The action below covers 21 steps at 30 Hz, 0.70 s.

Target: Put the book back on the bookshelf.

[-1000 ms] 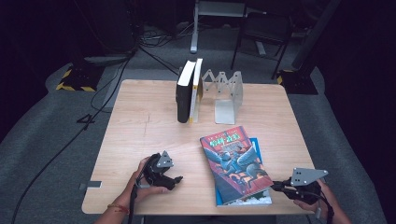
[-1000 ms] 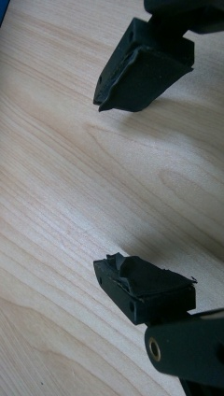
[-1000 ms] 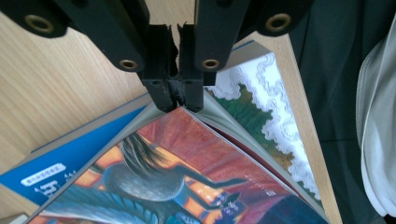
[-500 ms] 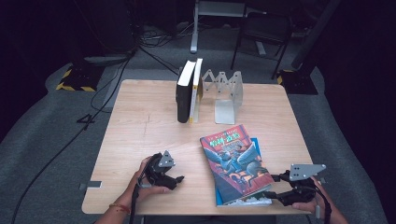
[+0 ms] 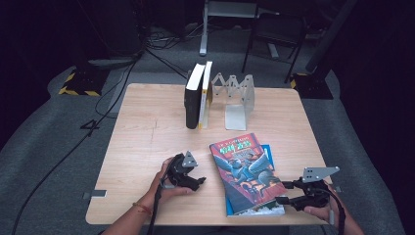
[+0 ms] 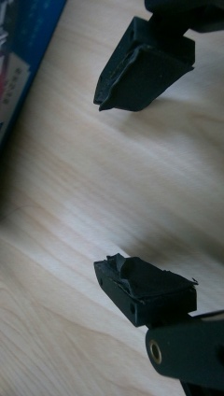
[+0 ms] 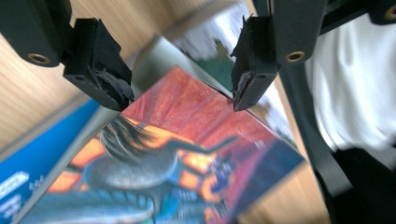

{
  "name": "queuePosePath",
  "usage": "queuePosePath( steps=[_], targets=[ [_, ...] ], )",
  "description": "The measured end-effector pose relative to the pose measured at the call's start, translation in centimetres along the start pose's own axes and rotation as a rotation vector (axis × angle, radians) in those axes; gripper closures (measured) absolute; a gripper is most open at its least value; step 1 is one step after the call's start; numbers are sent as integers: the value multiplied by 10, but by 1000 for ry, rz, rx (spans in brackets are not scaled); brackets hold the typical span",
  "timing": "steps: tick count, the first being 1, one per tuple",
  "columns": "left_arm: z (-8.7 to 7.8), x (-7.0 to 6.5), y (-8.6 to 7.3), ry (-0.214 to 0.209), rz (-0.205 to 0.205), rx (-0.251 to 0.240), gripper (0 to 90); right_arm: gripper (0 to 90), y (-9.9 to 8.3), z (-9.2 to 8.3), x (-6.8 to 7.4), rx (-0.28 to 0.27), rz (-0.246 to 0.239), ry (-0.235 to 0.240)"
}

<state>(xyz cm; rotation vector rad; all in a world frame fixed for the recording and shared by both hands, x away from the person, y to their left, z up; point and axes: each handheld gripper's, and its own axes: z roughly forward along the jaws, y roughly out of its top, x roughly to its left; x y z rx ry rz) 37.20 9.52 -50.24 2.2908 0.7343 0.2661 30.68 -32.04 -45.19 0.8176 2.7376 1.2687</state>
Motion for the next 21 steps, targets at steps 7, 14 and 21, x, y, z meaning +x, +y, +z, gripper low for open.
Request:
queuePosePath(
  steps=[7,14,21],
  targets=[
    [15,4,14,13,-7,-13,173,438,-5,-7,-3,60,-56,-21],
    [22,9,24,17,-15,-5,179,378,25,-12,-16,-4,-28,-100],
    [30,8,34,8,-13,-2,216,308,46,26,-38,116,-38,-127]
  ],
)
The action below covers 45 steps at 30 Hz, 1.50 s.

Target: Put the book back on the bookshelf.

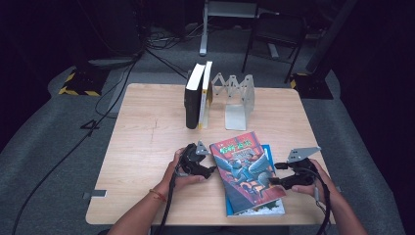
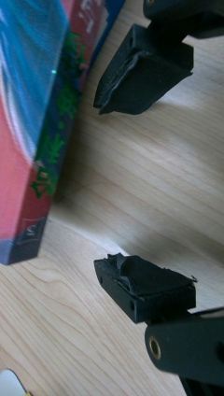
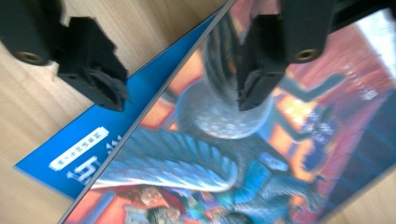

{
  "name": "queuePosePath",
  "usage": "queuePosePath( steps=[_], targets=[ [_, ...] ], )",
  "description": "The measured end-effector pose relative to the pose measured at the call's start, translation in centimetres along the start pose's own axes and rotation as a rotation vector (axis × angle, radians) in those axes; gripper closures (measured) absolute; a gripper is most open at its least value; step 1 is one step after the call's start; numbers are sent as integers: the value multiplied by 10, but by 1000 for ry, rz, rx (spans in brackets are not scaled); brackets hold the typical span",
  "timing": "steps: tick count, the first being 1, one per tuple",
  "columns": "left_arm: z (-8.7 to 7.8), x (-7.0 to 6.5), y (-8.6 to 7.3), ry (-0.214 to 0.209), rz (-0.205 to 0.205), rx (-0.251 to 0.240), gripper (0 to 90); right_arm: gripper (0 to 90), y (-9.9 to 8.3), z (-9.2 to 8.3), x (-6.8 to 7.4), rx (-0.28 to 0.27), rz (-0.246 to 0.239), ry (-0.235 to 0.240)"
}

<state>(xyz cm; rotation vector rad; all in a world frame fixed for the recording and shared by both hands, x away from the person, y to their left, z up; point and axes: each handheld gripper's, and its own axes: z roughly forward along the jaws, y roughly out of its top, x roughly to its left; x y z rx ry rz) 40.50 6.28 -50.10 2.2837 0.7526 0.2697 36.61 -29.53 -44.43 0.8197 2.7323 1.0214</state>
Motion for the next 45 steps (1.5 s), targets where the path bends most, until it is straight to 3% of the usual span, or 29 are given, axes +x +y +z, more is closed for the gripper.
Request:
queuePosePath(
  steps=[2,4,7,9,11,15,18,22,26,30,34,36,41,42,44,45],
  targets=[
    [2,-1,2,-16,-3,-3,213,296,1,3,-5,-4,24,22],
    [4,-2,4,0,13,-5,231,276,1,5,-9,-3,26,35],
    [5,0,3,-4,3,-14,221,278,3,11,-14,-4,50,92],
    [5,0,3,-2,2,-11,222,286,6,15,-14,-10,33,110],
    [5,0,3,-3,3,-12,223,263,9,18,-13,0,39,109],
    [5,1,3,1,-1,-19,242,263,11,17,-10,4,7,82],
    [4,1,3,-6,12,-22,268,293,13,15,0,-13,-46,24],
    [4,1,3,-7,11,-25,290,418,16,11,5,-48,-96,-22],
    [4,3,3,-3,4,-31,296,447,17,12,3,-65,-102,-2],
    [5,3,4,25,15,-37,299,652,19,14,-3,-118,-63,70],
    [6,4,5,20,16,-37,310,753,23,15,0,-158,-94,121],
    [5,5,5,28,9,-49,363,759,24,12,2,-174,-109,120],
    [6,9,6,57,-25,-61,378,762,29,3,10,-220,-139,101],
    [7,10,6,56,-26,-58,378,733,30,2,12,-202,-143,81],
    [8,8,7,64,-6,-49,382,520,32,4,11,-139,-119,18],
    [8,8,7,65,-7,-51,381,496,31,5,7,-116,-94,14]
  ],
)
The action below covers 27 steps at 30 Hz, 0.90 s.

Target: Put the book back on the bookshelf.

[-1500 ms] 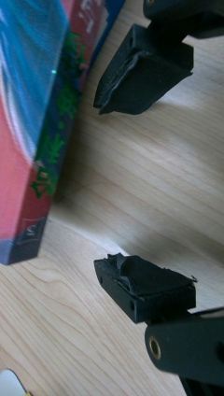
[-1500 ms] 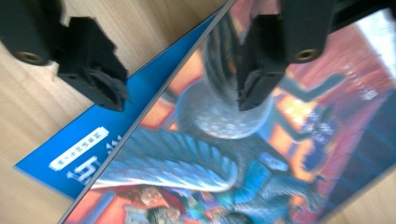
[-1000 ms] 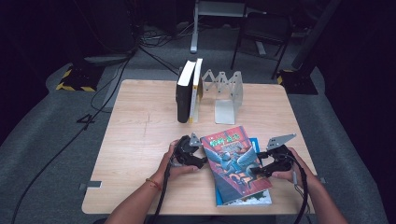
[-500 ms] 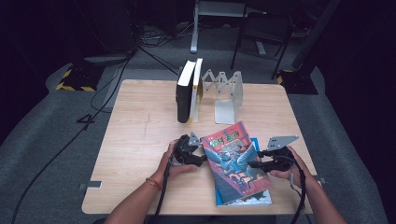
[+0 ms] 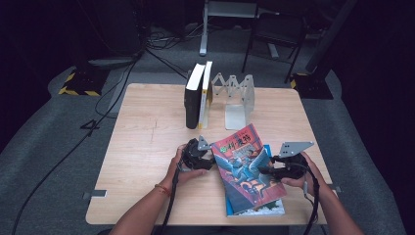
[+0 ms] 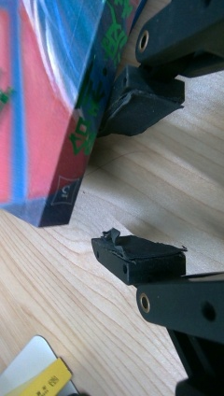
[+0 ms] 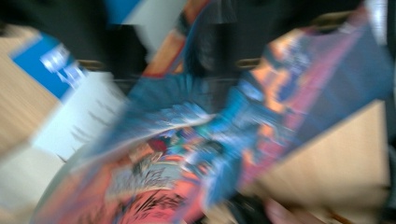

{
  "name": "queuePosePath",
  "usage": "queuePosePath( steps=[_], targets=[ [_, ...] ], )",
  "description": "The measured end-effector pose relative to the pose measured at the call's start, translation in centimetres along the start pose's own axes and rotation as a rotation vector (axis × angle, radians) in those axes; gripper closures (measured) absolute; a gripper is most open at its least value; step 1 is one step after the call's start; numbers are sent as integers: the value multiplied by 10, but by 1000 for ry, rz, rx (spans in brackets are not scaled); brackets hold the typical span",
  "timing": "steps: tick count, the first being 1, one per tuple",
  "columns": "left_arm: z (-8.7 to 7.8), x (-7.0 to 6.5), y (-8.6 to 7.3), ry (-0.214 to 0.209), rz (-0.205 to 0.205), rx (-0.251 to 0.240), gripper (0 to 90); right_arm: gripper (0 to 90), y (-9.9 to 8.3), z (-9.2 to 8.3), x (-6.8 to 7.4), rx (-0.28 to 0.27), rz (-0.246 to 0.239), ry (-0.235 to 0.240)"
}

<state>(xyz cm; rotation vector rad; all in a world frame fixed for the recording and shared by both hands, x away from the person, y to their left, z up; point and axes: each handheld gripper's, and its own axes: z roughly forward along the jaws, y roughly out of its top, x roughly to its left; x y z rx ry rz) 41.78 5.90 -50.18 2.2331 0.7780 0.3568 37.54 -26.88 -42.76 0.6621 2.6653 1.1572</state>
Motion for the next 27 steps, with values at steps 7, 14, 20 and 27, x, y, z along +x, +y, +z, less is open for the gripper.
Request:
queuePosePath(
  steps=[7,14,20,27],
  targets=[
    [0,-2,1,14,25,-11,383,360,-8,14,-11,104,58,-3],
    [1,-1,3,-3,12,-41,383,265,3,27,-12,131,44,-13],
    [-6,6,12,-44,-3,-119,424,616,-4,21,-19,-69,77,46],
    [-3,13,23,-69,-10,-129,468,767,-1,3,-14,-195,6,52]
  ],
)
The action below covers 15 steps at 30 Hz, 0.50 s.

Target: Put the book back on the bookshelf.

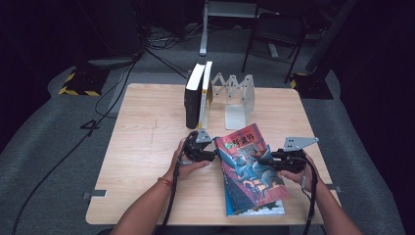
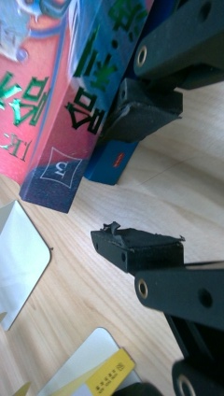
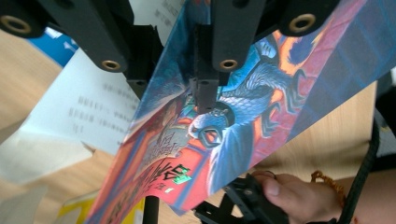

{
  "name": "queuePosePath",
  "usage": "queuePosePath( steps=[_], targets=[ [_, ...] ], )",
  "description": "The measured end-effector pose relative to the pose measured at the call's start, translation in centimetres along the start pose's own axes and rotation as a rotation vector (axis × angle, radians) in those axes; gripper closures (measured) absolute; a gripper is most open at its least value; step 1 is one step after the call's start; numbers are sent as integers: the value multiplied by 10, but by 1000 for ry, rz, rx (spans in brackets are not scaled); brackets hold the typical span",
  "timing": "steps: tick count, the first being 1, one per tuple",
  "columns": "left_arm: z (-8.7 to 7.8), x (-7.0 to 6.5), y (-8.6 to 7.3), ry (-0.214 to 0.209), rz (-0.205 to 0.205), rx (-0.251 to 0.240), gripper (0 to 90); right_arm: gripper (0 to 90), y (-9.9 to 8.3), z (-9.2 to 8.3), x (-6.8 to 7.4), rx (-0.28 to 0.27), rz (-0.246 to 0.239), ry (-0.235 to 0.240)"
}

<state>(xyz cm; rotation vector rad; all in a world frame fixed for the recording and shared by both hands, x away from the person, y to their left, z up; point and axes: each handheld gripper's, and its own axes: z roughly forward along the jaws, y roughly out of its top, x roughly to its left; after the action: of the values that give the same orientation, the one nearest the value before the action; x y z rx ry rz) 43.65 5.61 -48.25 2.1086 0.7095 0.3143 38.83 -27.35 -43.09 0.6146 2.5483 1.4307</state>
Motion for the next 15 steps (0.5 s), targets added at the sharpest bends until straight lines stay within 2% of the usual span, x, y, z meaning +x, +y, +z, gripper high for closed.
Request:
queuePosePath(
  steps=[1,2,3,4,5,8,10,13,15],
  targets=[
    [2,1,1,7,-6,-4,477,771,1,0,1,-6,-8,-2],
    [2,5,4,13,-28,-35,486,778,3,-1,2,-22,-17,-7],
    [2,5,4,13,-28,-35,509,778,3,-1,2,-22,-17,-7],
    [2,5,4,13,-28,-35,509,778,7,-4,3,-59,-28,-19],
    [2,7,6,9,-41,-52,509,798,7,-4,3,-59,-28,-19],
    [-4,13,15,11,-61,-86,523,821,15,-8,4,-110,-51,-46],
    [-12,16,25,29,-47,-115,529,829,19,-9,6,-133,-78,-65],
    [-25,19,37,28,-59,-165,530,842,25,-14,11,-204,-116,-92],
    [-32,16,44,32,-39,-181,530,850,23,-17,16,-236,-133,-105]
  ],
)
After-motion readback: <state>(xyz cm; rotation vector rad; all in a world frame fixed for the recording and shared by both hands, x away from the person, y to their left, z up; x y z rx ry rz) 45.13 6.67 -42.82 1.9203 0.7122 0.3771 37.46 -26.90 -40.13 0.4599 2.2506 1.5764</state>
